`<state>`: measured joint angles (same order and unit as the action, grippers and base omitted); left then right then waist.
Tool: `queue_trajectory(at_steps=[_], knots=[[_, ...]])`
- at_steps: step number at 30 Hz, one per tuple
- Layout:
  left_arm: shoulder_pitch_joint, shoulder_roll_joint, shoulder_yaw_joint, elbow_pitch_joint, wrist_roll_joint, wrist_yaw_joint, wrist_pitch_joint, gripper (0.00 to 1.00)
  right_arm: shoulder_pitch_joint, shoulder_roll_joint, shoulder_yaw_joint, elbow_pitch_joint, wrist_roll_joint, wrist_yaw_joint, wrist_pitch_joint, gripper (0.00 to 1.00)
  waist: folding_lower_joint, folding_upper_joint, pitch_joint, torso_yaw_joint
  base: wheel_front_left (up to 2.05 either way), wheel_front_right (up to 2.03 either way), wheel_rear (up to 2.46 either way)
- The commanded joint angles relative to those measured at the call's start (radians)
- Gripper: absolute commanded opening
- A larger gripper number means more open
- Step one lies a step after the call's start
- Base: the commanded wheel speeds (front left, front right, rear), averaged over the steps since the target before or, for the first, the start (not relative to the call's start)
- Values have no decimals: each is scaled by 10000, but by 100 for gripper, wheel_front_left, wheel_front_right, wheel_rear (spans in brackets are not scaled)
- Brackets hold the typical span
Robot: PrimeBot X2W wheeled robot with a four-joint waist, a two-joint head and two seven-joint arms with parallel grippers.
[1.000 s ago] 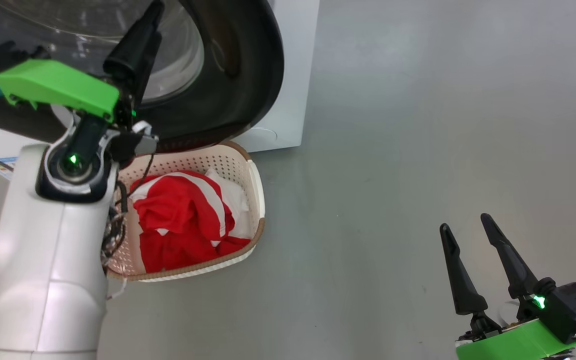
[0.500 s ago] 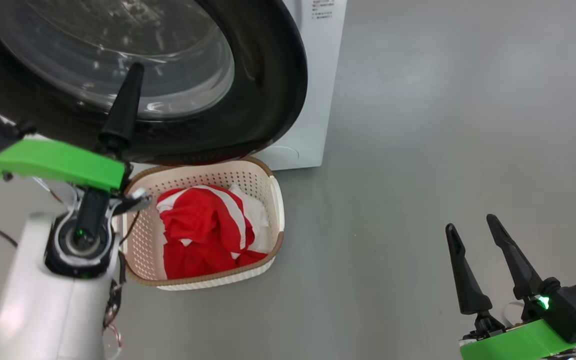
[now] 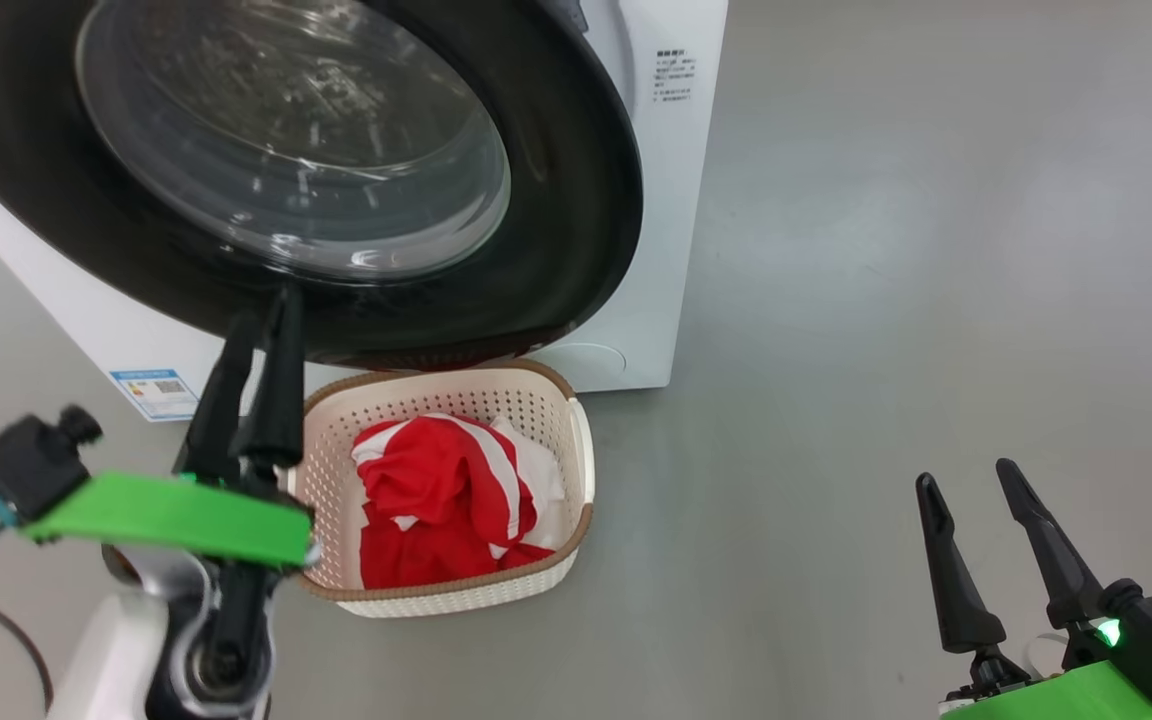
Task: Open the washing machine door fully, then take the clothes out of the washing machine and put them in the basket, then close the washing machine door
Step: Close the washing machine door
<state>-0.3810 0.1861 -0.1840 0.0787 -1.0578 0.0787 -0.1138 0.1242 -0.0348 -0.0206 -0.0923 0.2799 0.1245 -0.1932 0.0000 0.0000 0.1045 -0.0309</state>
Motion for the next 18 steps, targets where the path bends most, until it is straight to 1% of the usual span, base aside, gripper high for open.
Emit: queue_trajectory(at_steps=[1, 6, 11, 14, 18], knots=[[150, 450, 170, -466, 400, -43, -219, 100, -54, -154, 165, -230, 86, 62, -33, 100, 0, 0, -125, 83, 0, 0, 0], [827, 746, -299, -957, 1580, 205, -735, 100, 50, -154, 70, -265, 110, 62, -22, 100, 0, 0, -251, 156, 0, 0, 0], [1326, 943, -695, -1281, 2523, 307, -1061, 100, 184, -154, -31, -281, 71, 62, -1, 100, 0, 0, -491, 201, 0, 0, 0], [1630, 1128, -813, -1454, 3249, 541, -1227, 100, 271, -154, -72, -305, 13, 62, -9, 100, 0, 0, -617, 180, 0, 0, 0], [2043, 1208, -760, -1796, 4070, 823, -1393, 100, 396, -154, -142, -377, -85, 62, -26, 100, 0, 0, -732, 149, 0, 0, 0]])
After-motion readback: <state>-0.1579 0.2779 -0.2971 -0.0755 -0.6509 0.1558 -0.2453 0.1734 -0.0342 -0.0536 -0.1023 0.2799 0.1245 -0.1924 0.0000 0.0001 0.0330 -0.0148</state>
